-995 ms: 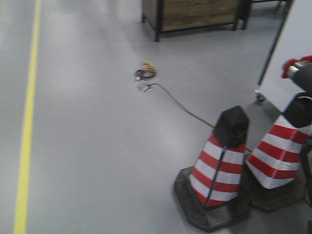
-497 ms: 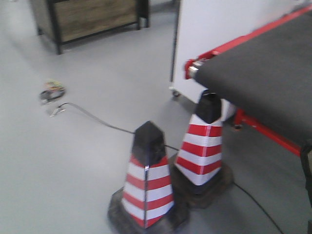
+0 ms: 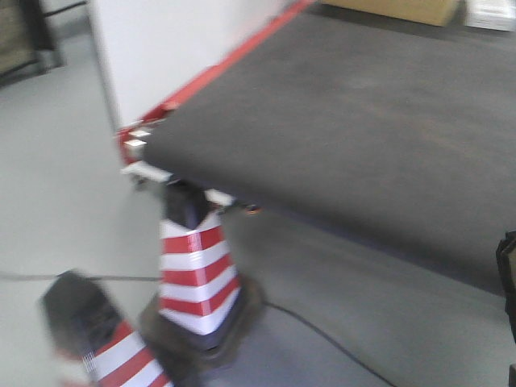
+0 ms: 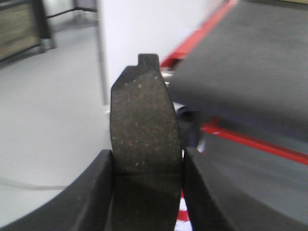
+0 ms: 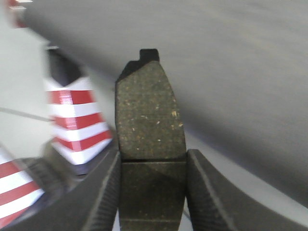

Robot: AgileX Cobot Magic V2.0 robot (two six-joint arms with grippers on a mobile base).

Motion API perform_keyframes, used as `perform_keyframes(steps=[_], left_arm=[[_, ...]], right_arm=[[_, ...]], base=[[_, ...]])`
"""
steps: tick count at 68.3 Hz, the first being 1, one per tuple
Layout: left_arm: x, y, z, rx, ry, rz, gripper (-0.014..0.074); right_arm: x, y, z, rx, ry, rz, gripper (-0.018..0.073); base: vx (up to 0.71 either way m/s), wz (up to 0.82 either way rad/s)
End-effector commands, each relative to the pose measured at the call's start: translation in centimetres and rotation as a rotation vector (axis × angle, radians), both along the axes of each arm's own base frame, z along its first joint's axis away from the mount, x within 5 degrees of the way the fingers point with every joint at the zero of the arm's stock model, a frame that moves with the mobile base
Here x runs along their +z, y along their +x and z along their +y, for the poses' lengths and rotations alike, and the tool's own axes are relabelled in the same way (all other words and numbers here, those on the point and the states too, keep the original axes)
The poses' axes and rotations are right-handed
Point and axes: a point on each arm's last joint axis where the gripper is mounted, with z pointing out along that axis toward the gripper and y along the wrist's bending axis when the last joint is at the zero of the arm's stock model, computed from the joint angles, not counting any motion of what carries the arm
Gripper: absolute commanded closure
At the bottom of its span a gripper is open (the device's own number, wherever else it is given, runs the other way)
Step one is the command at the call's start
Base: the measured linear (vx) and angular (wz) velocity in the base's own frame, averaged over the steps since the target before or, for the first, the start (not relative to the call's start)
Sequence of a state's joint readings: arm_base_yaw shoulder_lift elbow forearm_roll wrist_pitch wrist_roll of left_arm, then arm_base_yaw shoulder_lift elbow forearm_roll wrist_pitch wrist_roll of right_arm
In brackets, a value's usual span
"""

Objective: Move and align brake pads A on conveyor

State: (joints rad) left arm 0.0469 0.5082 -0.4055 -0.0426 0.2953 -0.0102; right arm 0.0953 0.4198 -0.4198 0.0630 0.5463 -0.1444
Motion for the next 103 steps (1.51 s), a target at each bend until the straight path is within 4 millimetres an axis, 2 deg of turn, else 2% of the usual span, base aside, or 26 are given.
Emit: perform_keyframes(steps=[1,40,103], left_arm=[[1.73,0.27,0.04,0.006,-0.005,-0.118,0.0493],[1.61,0.48,0.06,0.006,-0.005,-0.112,0.0493],[1.6,0.49,0.06,0.006,-0.005,-0.111,0.0493]], right_arm=[[1.71,0.34,-0.06,-0.011,0.012,-0.114,0.0555],[1.55,0.14,-0.06,-0.009,0.011,-0.095,0.0555],[1.52,0.13,-0.06,-0.009,0.01,-0.092,0.0555]], base=[[0.21,-0.81],[0.19,-0.61],[0.23,-0.16]])
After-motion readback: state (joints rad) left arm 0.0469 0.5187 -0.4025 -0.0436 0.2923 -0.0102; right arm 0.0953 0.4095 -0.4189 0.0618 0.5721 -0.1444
